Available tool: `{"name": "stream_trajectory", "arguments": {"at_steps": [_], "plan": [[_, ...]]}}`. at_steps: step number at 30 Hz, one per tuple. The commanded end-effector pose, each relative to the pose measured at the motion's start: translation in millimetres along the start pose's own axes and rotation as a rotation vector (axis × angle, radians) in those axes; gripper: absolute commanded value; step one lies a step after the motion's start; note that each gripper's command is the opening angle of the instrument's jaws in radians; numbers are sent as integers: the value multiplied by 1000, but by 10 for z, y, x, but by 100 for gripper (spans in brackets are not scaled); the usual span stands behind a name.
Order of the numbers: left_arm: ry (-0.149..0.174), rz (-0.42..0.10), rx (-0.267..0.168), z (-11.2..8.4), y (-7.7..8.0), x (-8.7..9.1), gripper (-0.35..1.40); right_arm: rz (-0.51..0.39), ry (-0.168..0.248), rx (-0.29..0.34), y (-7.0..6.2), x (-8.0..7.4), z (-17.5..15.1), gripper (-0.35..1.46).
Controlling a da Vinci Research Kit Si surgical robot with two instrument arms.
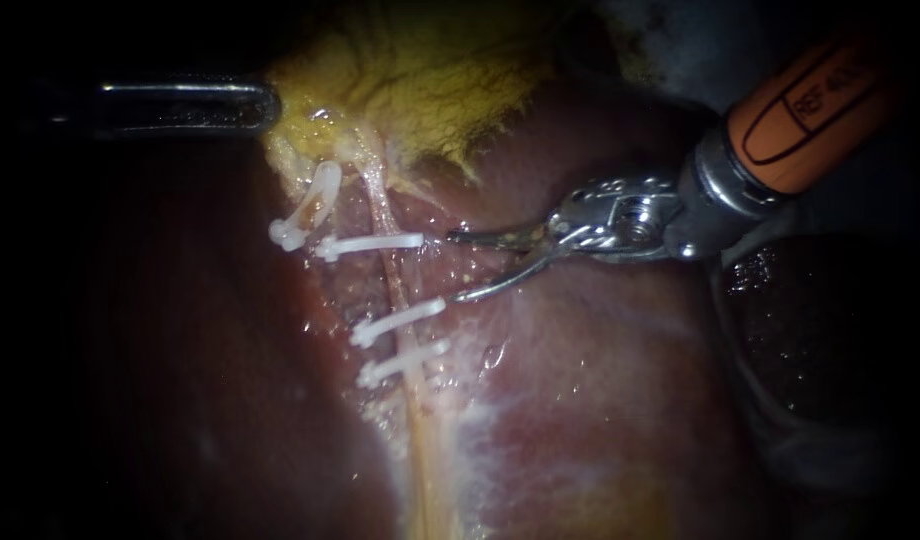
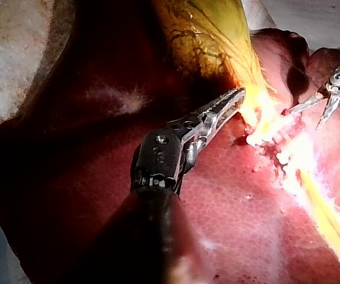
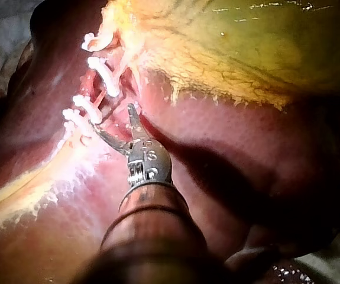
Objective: Go to the cutting position right tube
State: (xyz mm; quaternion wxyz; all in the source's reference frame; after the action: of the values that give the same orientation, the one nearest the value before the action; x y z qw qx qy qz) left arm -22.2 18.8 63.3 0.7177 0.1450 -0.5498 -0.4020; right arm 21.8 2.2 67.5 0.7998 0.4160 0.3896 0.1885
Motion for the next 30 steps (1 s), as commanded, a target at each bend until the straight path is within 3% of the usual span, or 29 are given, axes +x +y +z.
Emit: {"name": "stream_trajectory", "arguments": {"at_steps": [1, 8, 14, 24, 30], "plan": [[0, 0, 1, 0, 0, 0, -35, 6, -4, 5, 2, -1, 3, 126], [0, 0, 1, 0, 0, 1, -35, 34, 0, 52, 17, -1, 23, 126], [0, 0, 1, 0, 0, 1, -35, 55, 17, 102, 26, 8, 34, 126], [0, 1, 0, 1, -1, 1, -35, 48, 21, 198, 33, 8, 55, 119], [0, 1, 0, 1, -1, 1, -35, 25, 74, 275, 35, 15, 66, 111]]}}
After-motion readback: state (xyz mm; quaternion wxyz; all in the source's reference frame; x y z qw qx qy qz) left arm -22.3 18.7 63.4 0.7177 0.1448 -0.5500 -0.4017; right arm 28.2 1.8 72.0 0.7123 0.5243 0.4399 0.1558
